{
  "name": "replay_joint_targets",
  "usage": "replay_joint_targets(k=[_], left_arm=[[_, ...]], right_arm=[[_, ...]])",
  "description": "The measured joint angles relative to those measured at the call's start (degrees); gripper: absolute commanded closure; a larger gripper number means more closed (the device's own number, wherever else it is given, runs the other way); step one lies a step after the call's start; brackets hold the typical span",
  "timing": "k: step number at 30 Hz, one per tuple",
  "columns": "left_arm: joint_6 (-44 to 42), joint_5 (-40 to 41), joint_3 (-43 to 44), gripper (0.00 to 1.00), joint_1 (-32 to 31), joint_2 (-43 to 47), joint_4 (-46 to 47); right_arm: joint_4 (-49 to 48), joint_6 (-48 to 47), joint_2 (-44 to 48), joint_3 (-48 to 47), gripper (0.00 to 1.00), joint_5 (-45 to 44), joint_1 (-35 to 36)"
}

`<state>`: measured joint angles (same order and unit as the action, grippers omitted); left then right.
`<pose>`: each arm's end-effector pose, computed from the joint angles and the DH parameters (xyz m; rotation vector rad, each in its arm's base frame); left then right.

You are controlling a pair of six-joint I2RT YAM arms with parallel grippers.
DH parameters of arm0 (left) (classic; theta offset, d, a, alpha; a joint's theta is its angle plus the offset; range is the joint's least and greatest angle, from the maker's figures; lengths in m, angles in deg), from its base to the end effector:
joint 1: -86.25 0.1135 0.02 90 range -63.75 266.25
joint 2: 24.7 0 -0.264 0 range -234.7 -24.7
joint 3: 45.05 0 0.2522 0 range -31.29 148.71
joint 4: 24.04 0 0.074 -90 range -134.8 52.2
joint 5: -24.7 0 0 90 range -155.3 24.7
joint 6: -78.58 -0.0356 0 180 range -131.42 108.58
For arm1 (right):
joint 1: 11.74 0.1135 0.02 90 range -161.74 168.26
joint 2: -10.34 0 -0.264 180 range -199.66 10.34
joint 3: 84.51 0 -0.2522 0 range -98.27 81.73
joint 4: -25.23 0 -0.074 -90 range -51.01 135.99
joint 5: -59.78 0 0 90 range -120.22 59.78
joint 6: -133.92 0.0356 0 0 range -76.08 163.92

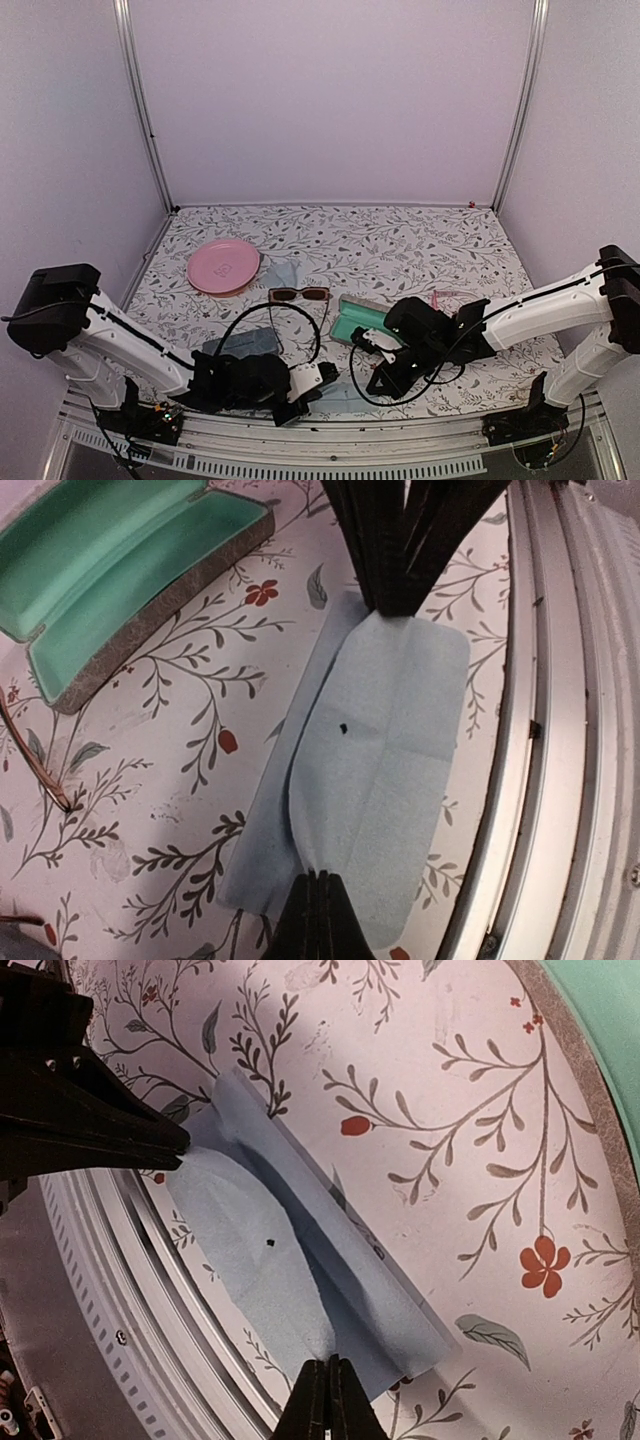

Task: Organize the sunglasses
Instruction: Fold the glasses cleaning cloth at the center of the board.

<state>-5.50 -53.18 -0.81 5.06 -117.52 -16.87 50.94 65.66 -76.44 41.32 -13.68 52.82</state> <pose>0.0505 -0.2770 0.1161 1.3363 1.9161 -0.5463 0.1087 0.2521 0.1492 -1.1338 2.5740 0.8433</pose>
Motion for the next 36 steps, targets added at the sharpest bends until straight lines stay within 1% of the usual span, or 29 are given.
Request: replay_joint_targets(k=[7,11,15,18,20,25,30,32,36], left_arm=[[0.4,0.4,0.0,1.00,-0.7,-0.2,0.0],[0.6,0.5,0.0,1.00,-0.9,-0.7,0.0],[1.1,0.6,0.0,0.93,-1.3,-1.1,-0.3],[1.4,0.8,0.3,0.88,-1.9,-1.4,-0.7],[1.5,1.0,0.6,0.85,-2.3,-1.4,-1.2],[1.9,1.6,1.4,0.79,-3.2,-1.4,-2.7],[2.5,2.5,2.0,0.76,-4.2,-1.4,-4.4],[2.9,2.8,2.1,0.72,-4.6,-1.4,-5.5],[3.7,3.3,2.1,0.66,-5.9,-0.3,-7.6]], right_arm=[[-0.2,0.2,0.1,0.6,0.93,0.1,0.2],[-0.7,0.4,0.1,1.2,0.87,0.3,0.4],[-0.9,1.0,0.1,1.9,0.82,0.5,0.6],[-1.1,1.2,0.1,1.9,0.82,0.7,1.0],[-1.4,1.4,0.1,1.9,0.77,0.8,1.3],[-2.1,1.7,0.3,2.5,0.77,1.0,1.8],[-2.2,2.2,0.6,3.1,0.76,1.3,2.4],[-2.2,2.5,1.0,3.3,0.76,1.3,2.6],[-2.1,3.3,2.6,3.4,0.69,0.5,2.6]])
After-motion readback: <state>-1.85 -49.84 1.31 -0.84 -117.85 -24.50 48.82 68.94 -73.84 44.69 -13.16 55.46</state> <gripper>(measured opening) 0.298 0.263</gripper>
